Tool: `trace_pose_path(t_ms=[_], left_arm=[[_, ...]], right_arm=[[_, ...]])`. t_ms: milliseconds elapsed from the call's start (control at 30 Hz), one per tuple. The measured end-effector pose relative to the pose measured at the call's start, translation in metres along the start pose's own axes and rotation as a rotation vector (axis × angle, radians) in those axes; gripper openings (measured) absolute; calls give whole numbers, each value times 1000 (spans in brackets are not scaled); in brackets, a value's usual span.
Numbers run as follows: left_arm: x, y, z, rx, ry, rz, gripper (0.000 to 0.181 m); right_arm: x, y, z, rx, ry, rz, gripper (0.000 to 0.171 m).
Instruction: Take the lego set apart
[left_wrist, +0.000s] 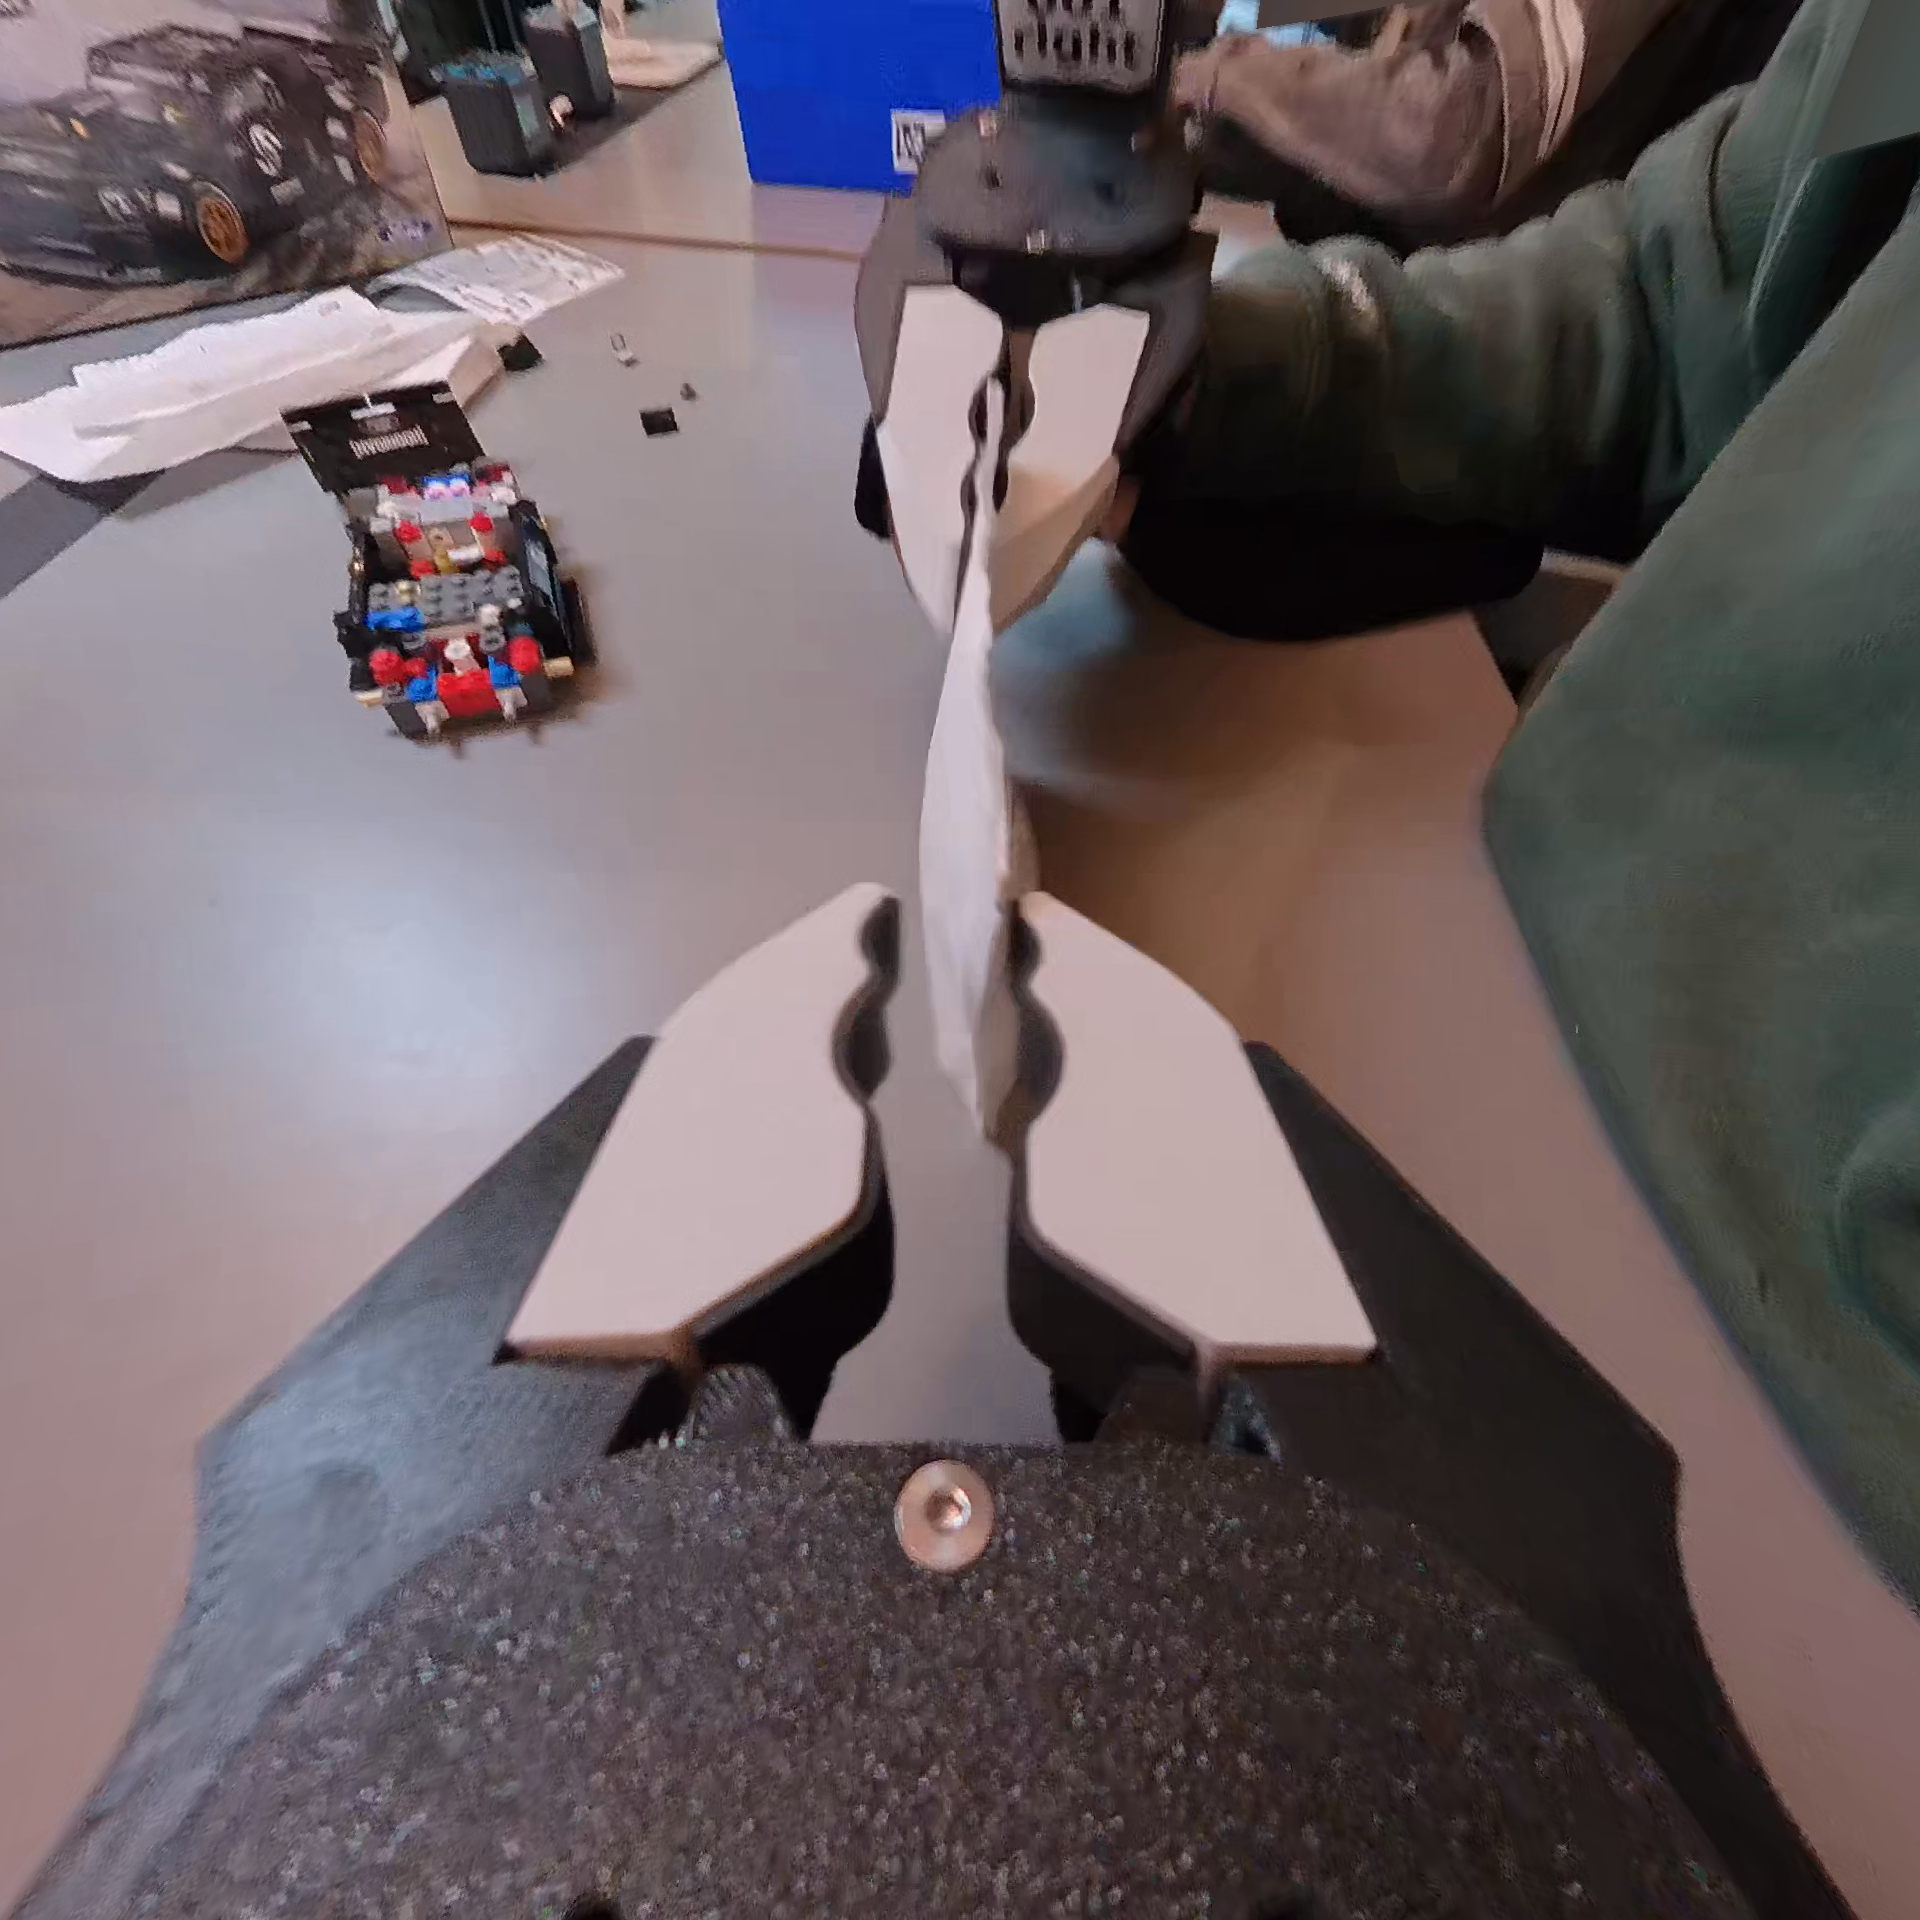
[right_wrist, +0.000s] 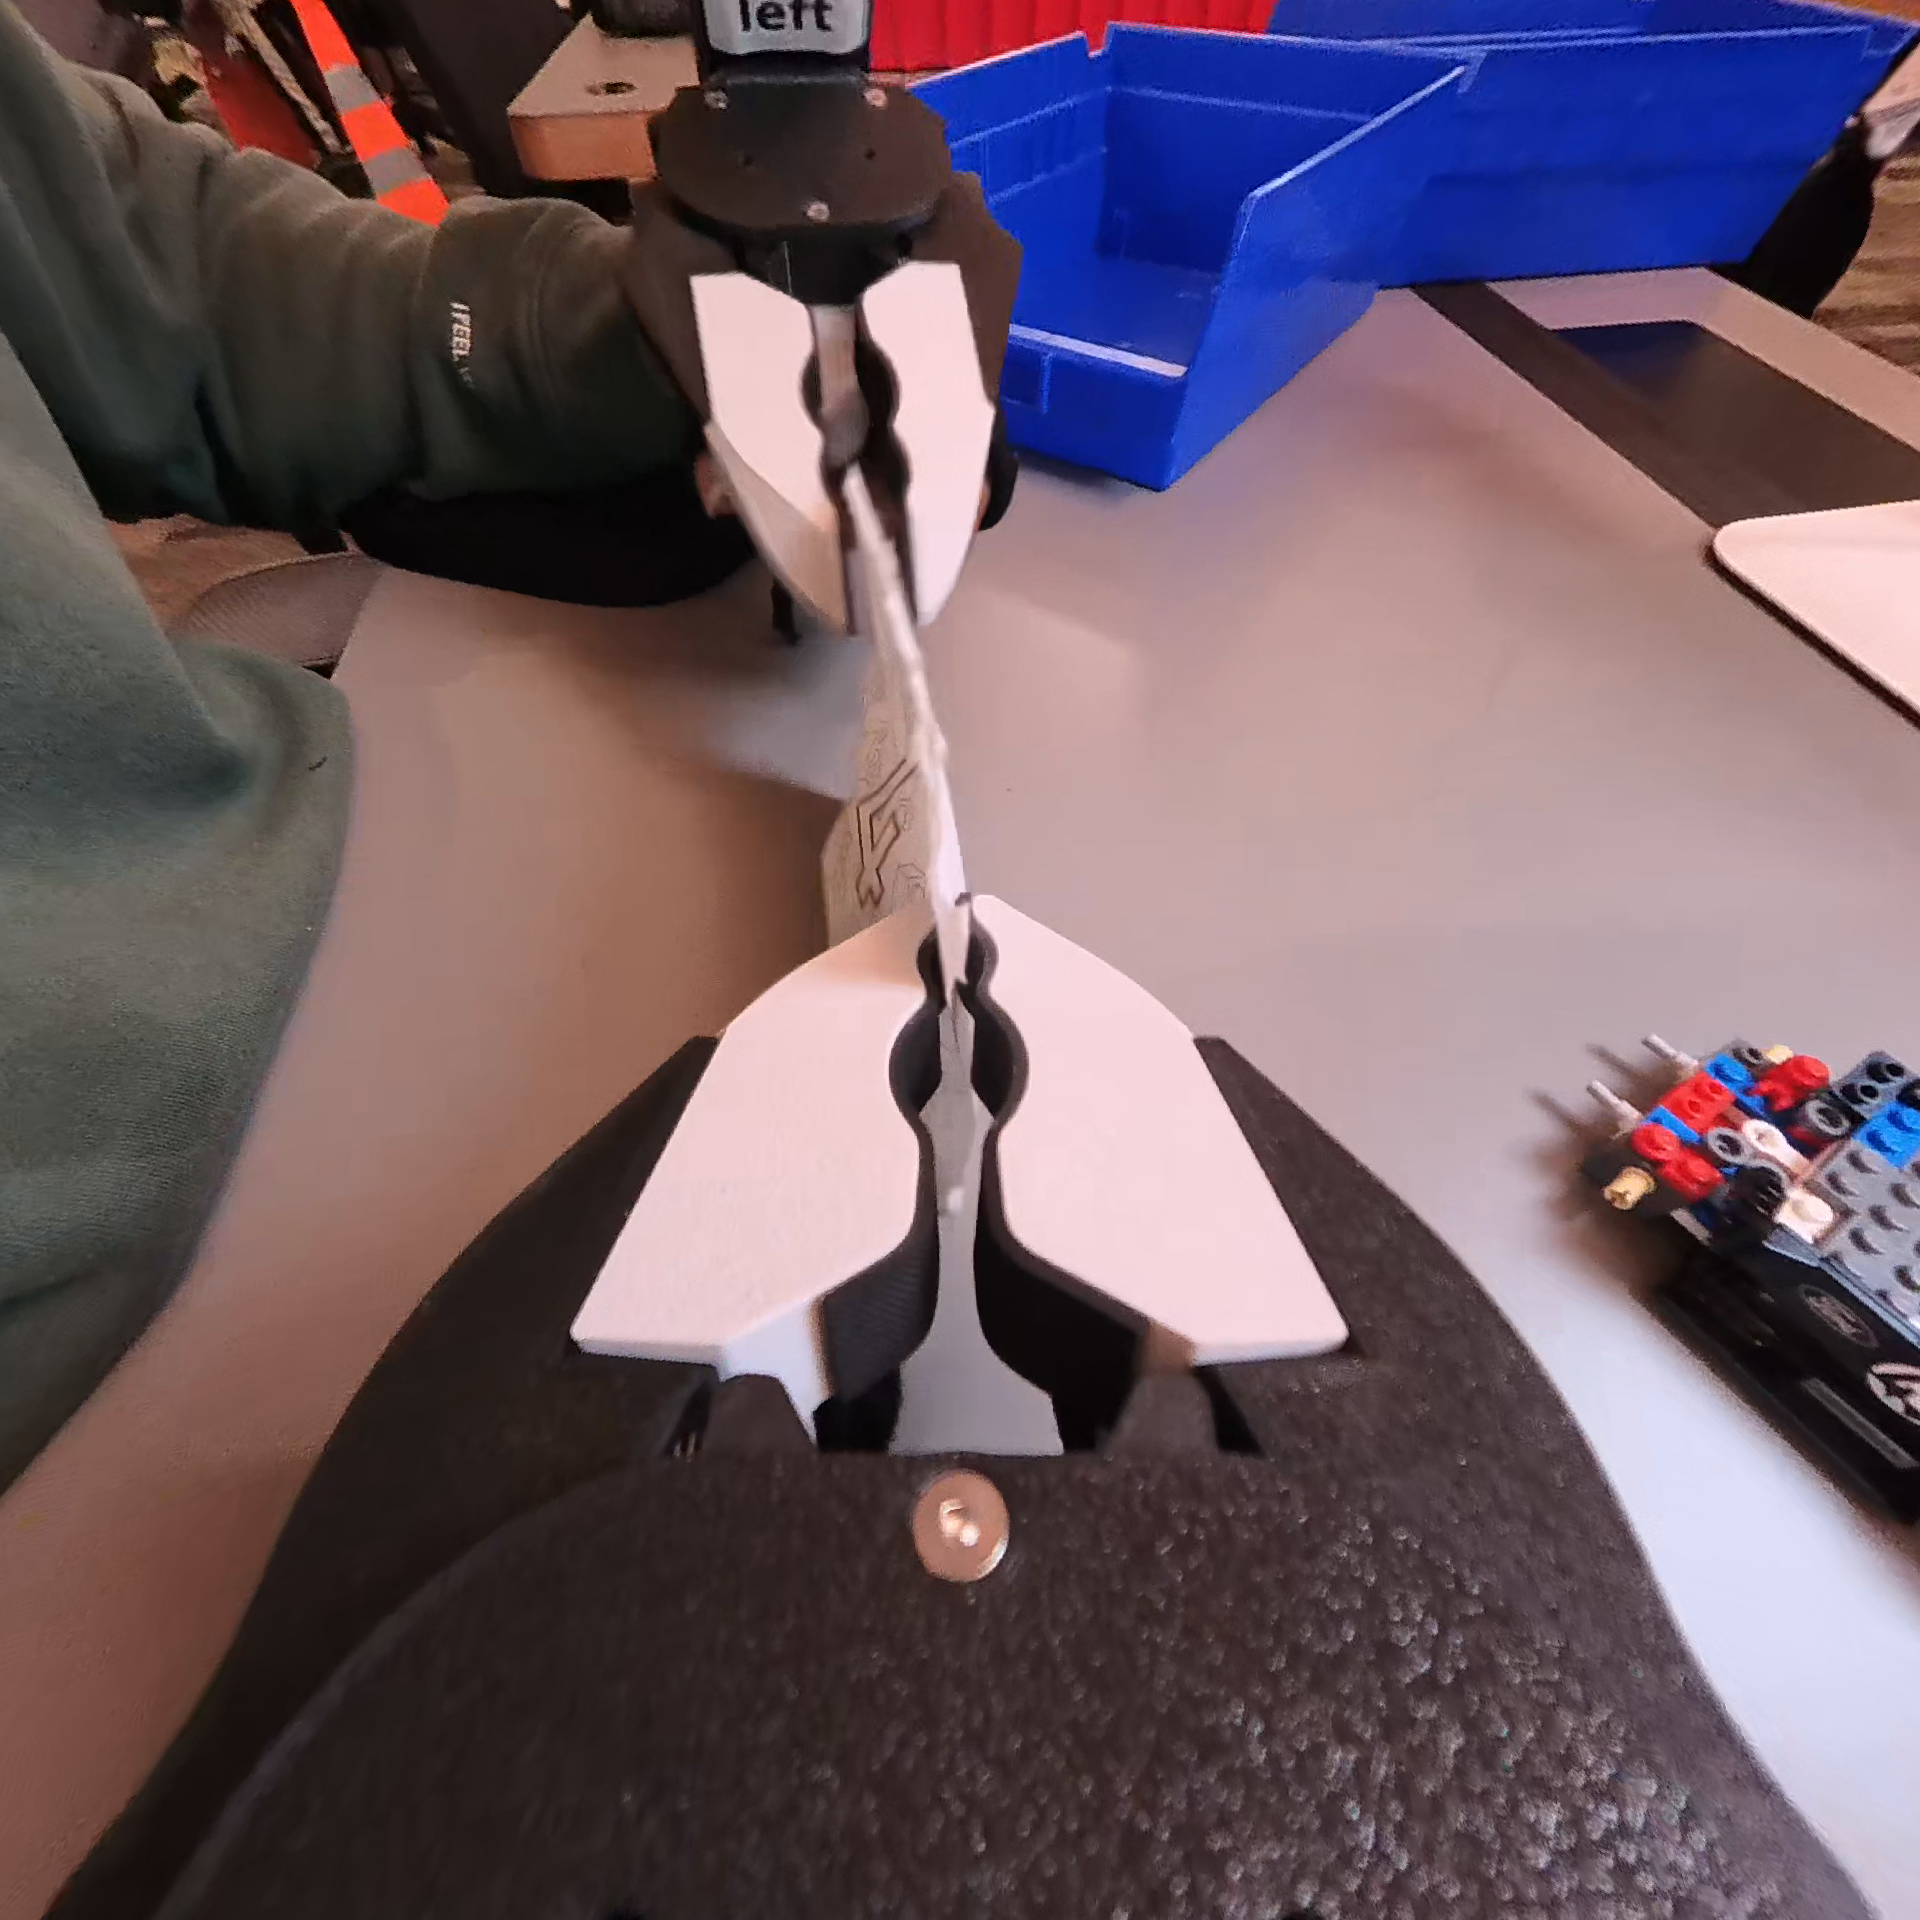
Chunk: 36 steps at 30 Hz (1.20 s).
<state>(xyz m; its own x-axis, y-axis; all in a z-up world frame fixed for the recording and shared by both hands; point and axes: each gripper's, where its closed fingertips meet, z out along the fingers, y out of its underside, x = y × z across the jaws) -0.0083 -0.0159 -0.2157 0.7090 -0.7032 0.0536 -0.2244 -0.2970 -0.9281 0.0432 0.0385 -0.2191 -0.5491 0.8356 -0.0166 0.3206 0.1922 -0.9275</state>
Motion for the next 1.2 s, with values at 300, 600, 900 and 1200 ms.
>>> trace_pose_path(t_ms=[300, 600, 900, 1200], left_arm=[[-6, 7, 17, -118, -45, -22, 2], [5, 5, 17, -113, -19, 35, 1], [11, 6, 19, -91, -4, 45, 1], [13, 7, 40, -141, 18, 65, 2]], right_arm=[[-4, 1, 7, 0, -23, -1, 0], [-13, -5, 25, -36, -61, 16, 55], [-23, -8, 45, -4, -94, -17, 0], [-23, -7, 44, -3, -80, -30, 0]])
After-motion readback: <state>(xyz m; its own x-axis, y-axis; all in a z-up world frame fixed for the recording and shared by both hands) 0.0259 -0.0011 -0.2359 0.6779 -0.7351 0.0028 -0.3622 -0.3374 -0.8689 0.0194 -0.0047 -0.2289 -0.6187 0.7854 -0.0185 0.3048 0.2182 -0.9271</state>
